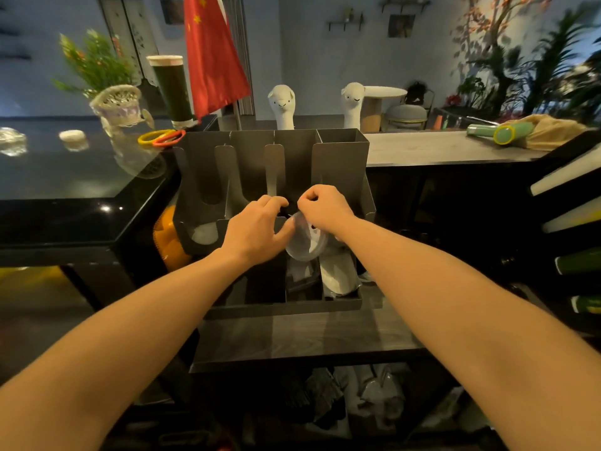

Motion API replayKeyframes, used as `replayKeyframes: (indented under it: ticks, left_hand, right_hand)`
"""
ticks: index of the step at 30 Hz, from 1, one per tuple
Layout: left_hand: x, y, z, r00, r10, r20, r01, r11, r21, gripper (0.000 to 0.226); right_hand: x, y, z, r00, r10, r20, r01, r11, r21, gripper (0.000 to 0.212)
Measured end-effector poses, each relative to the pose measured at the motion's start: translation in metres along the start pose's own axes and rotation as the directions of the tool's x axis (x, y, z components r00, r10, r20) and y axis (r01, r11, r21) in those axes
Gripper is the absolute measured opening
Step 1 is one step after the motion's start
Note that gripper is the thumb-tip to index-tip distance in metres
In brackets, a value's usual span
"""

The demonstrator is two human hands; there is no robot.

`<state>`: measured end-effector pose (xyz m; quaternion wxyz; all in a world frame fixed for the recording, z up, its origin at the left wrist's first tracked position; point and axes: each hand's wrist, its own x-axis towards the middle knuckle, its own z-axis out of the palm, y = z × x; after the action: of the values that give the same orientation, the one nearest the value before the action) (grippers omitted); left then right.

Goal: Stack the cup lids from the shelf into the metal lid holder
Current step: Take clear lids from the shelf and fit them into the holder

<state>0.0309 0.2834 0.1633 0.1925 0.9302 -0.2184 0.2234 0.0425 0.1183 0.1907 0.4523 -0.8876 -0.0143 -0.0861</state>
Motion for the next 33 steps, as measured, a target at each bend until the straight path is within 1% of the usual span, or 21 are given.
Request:
replayKeyframes:
  ticks: [2, 4, 6, 9, 12, 14, 16, 18, 21, 23, 25, 26, 28, 30, 33]
  left_hand:
    - [-0.009, 0.0, -0.006, 1.0, -0.019, -0.008, 0.018, 0.999, -0.032, 0.054]
    - [-0.015, -0.003, -0.011, 1.0, -0.019, -0.013, 0.019, 0.999, -0.044, 0.067]
    - [-0.021, -0.009, -0.018, 0.999, -0.047, -0.023, 0.045, 0.997, -0.062, 0.076]
    - [-0.028, -0.02, -0.03, 0.995, -0.09, -0.029, 0.089, 0.996, -0.031, 0.082]
    - [-0.028, -0.035, -0.04, 0.992, -0.126, 0.001, 0.126, 0.992, 0.022, 0.08]
    - [-0.026, -0.045, -0.047, 0.988, -0.151, 0.025, 0.15, 0.988, 0.047, 0.08]
    - [-0.023, -0.055, -0.055, 0.986, -0.163, 0.011, 0.161, 0.981, 0.104, 0.078]
    - [-0.019, -0.066, -0.065, 0.981, -0.19, -0.036, 0.193, 0.962, 0.191, 0.076]
    - [-0.008, -0.081, -0.076, 0.961, -0.273, -0.037, 0.271, 0.913, 0.306, 0.07]
    - [0.002, -0.09, -0.079, 0.946, -0.323, -0.022, 0.308, 0.875, 0.374, 0.067]
    - [0.011, -0.095, -0.078, 0.933, -0.359, -0.015, 0.33, 0.839, 0.432, 0.073]
    - [0.015, -0.097, -0.077, 0.927, -0.375, -0.001, 0.333, 0.823, 0.46, 0.075]
    - [0.024, -0.1, -0.072, 0.915, -0.401, 0.054, 0.314, 0.788, 0.53, 0.072]
    - [0.031, -0.104, -0.065, 0.895, -0.427, 0.127, 0.28, 0.761, 0.585, 0.066]
    - [0.041, -0.109, -0.056, 0.861, -0.446, 0.245, 0.209, 0.748, 0.63, 0.055]
  right_hand:
    - [-0.005, -0.008, 0.011, 0.997, 0.048, -0.062, -0.039, 0.991, 0.127, 0.011]
    - [-0.007, -0.016, 0.021, 0.989, 0.112, -0.101, -0.084, 0.964, 0.251, 0.014]
    - [-0.008, -0.024, 0.033, 0.979, 0.166, -0.118, -0.117, 0.933, 0.34, 0.013]
    - [-0.007, -0.036, 0.051, 0.971, 0.216, -0.102, -0.153, 0.891, 0.427, 0.012]
    - [-0.002, -0.049, 0.07, 0.97, 0.239, -0.041, -0.194, 0.866, 0.461, 0.013]
    - [0.006, -0.056, 0.082, 0.973, 0.23, -0.011, -0.201, 0.87, 0.45, 0.012]
    - [0.016, -0.063, 0.091, 0.977, 0.212, 0.03, -0.203, 0.878, 0.433, 0.013]
    - [0.027, -0.069, 0.097, 0.987, 0.154, 0.039, -0.157, 0.914, 0.374, 0.013]
    - [0.044, -0.076, 0.104, 0.998, -0.02, 0.055, 0.008, 0.978, 0.208, 0.013]
    - [0.053, -0.079, 0.108, 0.988, -0.097, 0.12, 0.079, 0.986, 0.149, 0.013]
    - [0.06, -0.081, 0.112, 0.973, -0.144, 0.18, 0.126, 0.986, 0.106, 0.015]
    - [0.064, -0.083, 0.114, 0.963, -0.174, 0.206, 0.165, 0.985, 0.058, 0.016]
    - [0.071, -0.085, 0.117, 0.932, -0.214, 0.292, 0.245, 0.967, -0.074, 0.018]
    - [0.078, -0.089, 0.121, 0.893, -0.198, 0.404, 0.298, 0.933, -0.2, 0.017]
    - [0.084, -0.092, 0.123, 0.836, -0.172, 0.521, 0.411, 0.826, -0.386, 0.011]
